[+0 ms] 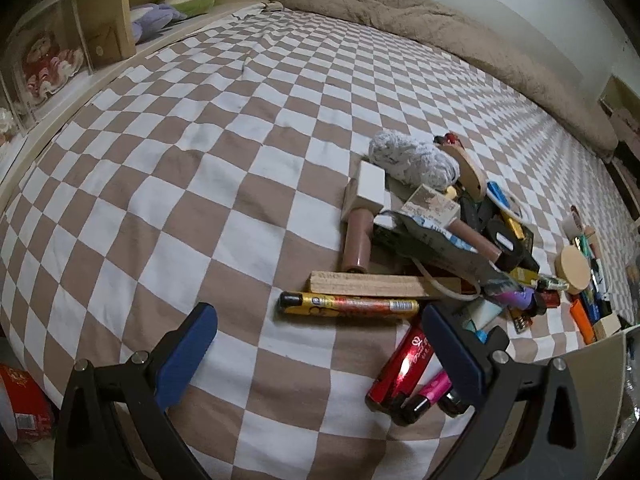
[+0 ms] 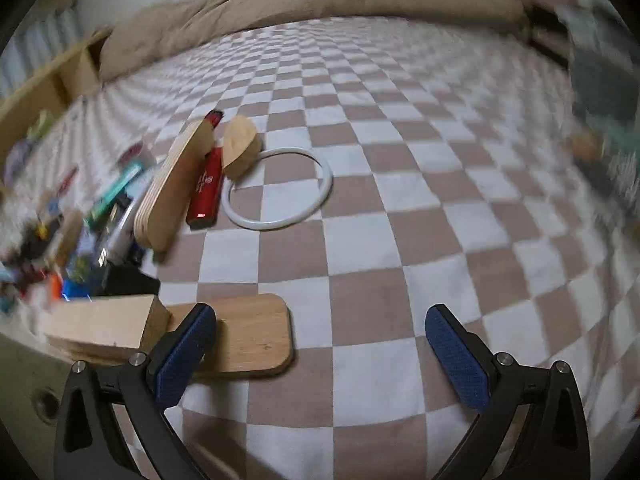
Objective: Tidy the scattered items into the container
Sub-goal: 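Grasp the yellow marker with the left tool while the right tool grasps the white plastic ring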
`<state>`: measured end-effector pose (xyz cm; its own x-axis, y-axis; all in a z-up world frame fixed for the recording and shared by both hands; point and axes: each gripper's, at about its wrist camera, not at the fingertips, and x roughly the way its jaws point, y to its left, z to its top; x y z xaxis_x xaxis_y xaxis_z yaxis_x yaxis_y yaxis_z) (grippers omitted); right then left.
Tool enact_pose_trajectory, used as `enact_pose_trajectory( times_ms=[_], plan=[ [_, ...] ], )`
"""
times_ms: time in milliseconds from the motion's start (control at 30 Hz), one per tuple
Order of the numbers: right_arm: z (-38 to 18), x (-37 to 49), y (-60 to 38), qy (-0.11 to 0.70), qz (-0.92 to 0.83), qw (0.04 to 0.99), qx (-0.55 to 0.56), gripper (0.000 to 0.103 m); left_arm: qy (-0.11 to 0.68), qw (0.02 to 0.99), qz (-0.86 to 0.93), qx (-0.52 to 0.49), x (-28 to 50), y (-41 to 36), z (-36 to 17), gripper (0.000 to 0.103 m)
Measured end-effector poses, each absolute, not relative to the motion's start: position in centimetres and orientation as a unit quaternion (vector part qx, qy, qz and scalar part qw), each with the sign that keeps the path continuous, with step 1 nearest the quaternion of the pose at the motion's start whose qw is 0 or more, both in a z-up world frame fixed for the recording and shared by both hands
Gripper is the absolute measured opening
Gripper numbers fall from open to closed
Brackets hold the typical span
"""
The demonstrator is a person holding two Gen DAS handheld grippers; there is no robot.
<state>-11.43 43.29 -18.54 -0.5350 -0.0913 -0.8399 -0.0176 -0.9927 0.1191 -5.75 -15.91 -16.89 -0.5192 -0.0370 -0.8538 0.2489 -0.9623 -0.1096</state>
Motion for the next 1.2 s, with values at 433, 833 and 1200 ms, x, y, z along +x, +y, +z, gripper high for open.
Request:
enact_pose_trajectory(
  times_ms=[433,833,1200],
  plan=[
    [-19.2,-11.1,43.4,-0.078,-0.885,-0.010,0.458,0.103,0.093,0.084,-0.864,0.487,-7.3,-14.1,-18.5,0.102],
    [-19.1,-10.9,42.9,-0.069,-0.893,-0.034,0.444,0.103,0.039,0.125,-0.870,0.474,-7.4,-13.3,-19.3,0.081],
    [-18.1,-12.3,42.0,-0.038,-0.898,-0.029,0.438,0.103,0.055,0.132,-0.863,0.485,-6.8,-14.5,-18.9,0.081]
  ],
)
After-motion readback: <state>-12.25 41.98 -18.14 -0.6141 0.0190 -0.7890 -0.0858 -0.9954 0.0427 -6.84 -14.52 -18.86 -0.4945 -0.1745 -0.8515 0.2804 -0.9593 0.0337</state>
